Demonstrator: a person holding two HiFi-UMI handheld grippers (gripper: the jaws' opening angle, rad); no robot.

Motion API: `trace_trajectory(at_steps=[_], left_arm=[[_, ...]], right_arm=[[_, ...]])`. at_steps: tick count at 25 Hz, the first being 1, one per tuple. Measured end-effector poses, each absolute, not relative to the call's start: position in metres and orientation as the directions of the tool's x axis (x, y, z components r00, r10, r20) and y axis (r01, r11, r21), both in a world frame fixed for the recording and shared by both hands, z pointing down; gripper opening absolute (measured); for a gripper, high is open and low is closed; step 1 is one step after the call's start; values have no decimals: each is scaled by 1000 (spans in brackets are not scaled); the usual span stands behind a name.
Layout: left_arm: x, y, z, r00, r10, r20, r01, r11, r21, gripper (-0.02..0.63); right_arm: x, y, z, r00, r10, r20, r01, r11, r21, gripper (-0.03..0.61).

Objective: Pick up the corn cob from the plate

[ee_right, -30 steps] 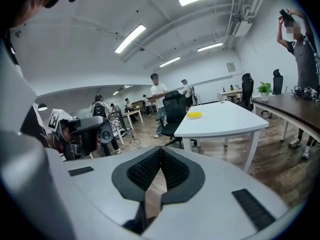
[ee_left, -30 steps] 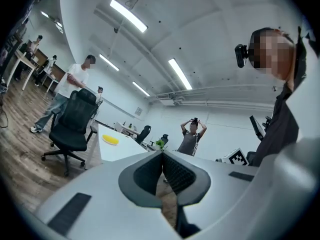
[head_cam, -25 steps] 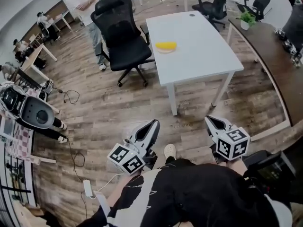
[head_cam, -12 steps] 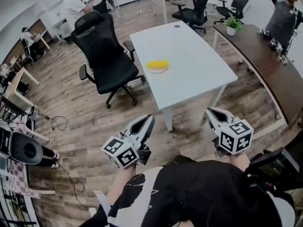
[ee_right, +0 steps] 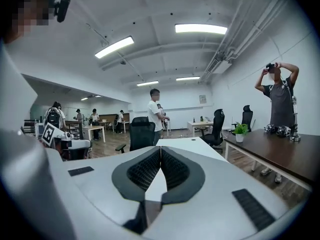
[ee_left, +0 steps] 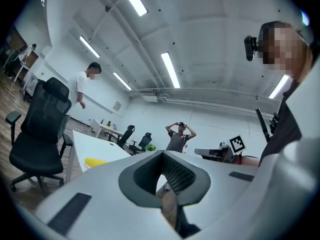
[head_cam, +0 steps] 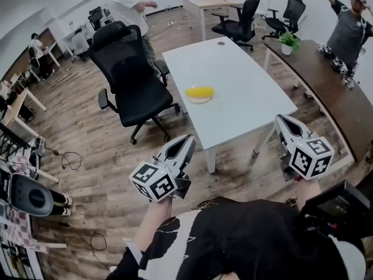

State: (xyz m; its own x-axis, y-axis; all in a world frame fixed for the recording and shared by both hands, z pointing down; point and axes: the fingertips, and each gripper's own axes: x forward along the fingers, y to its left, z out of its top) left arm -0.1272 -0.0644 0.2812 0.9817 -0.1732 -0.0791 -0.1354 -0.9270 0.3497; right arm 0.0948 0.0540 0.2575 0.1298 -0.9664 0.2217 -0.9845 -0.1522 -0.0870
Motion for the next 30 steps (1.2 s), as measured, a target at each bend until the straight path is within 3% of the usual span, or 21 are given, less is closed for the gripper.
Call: trace_trajectory(at_steps=[6,12,20,24,30], left_arm=[[-132,-59,268,965,-198,-174,-154,-959,239,14],[-142,-77,278,964,-196,-182,-135,-944,300,14],[-129,-125,309,959,-269,-91,-217,-902,372,14],[-106,-140,326,962,-260,-84,-206,-892,403,14],[-66,-154,329,970,-229,-85,-175,-894,413,14]], right_arm=[[89,27,245,99,-978,183,-991,-114,-72,15],[66,-24,269,-13,-981,195,-989,-16,-147,15],[-10,-83,340,-309,-930,202,-788,131,-602,15],[13,-86,354,-254,-908,332,-907,105,-408,15],[72,-104,354,-179,-925,335,-953,77,-294,15]])
